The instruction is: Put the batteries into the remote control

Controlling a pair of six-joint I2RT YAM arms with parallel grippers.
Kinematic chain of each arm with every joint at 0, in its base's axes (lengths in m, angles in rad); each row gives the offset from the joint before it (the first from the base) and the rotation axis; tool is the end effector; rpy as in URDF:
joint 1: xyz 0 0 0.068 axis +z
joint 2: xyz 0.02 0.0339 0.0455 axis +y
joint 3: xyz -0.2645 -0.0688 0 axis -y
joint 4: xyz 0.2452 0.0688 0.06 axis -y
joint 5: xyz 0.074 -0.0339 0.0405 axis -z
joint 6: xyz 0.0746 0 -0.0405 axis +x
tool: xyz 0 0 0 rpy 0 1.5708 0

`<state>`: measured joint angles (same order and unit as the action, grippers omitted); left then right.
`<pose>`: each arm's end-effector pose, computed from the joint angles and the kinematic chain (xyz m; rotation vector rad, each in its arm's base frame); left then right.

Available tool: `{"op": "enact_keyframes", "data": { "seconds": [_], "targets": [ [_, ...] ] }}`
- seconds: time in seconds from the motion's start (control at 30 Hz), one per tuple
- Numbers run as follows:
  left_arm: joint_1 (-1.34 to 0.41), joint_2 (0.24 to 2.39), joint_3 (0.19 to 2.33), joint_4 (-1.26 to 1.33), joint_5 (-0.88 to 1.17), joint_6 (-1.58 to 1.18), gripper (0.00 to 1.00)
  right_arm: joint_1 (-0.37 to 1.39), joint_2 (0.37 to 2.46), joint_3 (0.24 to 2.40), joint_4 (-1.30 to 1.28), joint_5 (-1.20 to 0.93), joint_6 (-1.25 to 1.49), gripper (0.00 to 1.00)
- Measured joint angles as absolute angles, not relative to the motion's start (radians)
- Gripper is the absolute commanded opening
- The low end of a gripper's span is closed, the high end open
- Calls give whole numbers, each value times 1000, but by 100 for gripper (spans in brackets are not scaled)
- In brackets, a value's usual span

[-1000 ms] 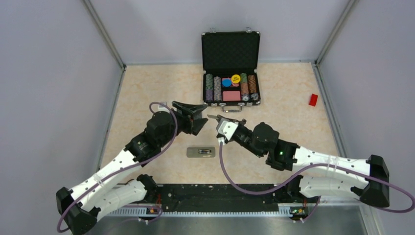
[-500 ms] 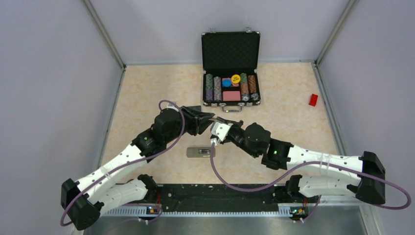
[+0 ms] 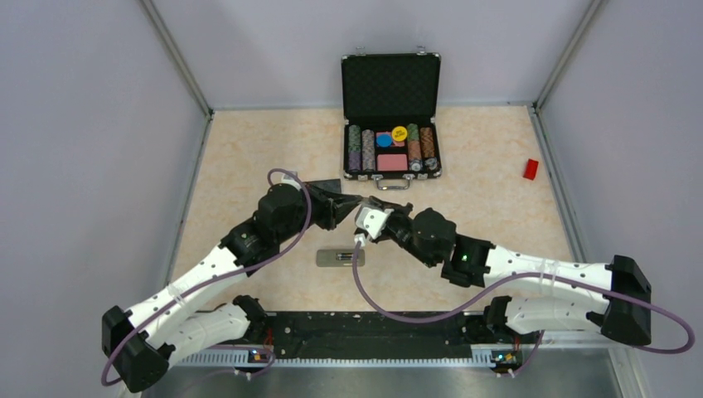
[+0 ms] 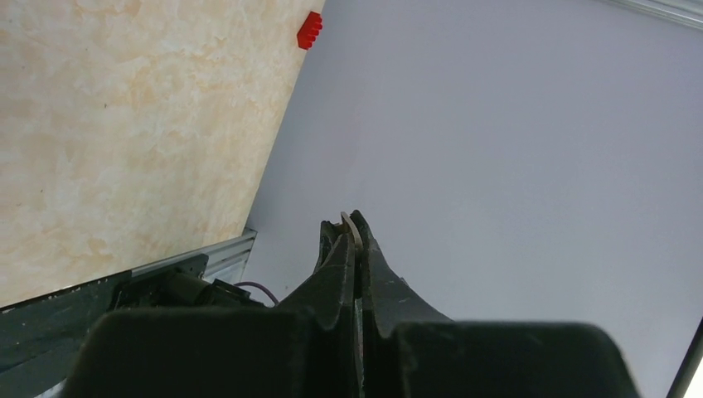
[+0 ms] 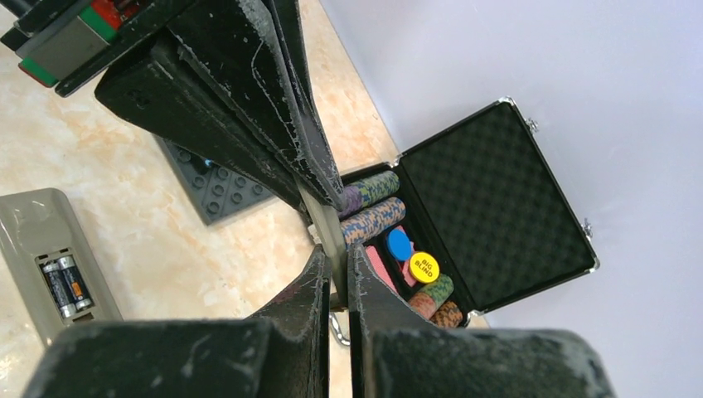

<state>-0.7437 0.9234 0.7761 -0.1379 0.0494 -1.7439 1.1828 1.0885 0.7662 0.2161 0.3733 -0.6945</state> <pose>0.1847 -0.1749 0.3061 -1.0511 2.0111 -1.6271 0.1355 0.2596 0.3119 -1.1631 1.1983 0.0561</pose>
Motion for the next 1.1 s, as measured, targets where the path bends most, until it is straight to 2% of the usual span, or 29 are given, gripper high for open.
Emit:
{"op": "enact_keyframes", "data": {
  "seconds": [0.03, 0.07, 0.1, 0.13, 0.2, 0.43, 0.5, 0.7, 0.9, 1.1],
  "targets": [
    [-742, 924, 776, -140, 53, -1740, 0, 1183, 1089, 766, 216, 373, -698, 6],
    [-740, 925, 776, -139, 58, -1738, 0, 1183, 1089, 766, 215, 373, -701, 29],
    [-739, 926, 776, -138, 62, -1735, 0, 1183, 1089, 766, 214, 373, -704, 44],
    [-738, 926, 776, -138, 63, -1729, 0, 1183, 1088, 766, 214, 373, -700, 54],
    [-738, 925, 776, -130, 62, -1718, 0, 1183, 1083, 767, 204, 369, -686, 63],
    [-706, 844, 757, -116, 16, -1601, 0, 1183, 1042, 863, -41, 342, -537, 70],
    [-696, 817, 751, -115, 2, -1535, 0, 1183, 1021, 926, -136, 327, -439, 73],
    [-688, 771, 754, -128, 38, -1205, 0, 1155, 950, 1113, -318, 238, -58, 72],
    [-688, 708, 765, -144, 138, -1002, 0, 960, 912, 1122, -308, -57, 377, 72],
    [-688, 654, 796, -141, 223, -941, 0, 913, 919, 995, -194, -226, 723, 68]
  ]
}}
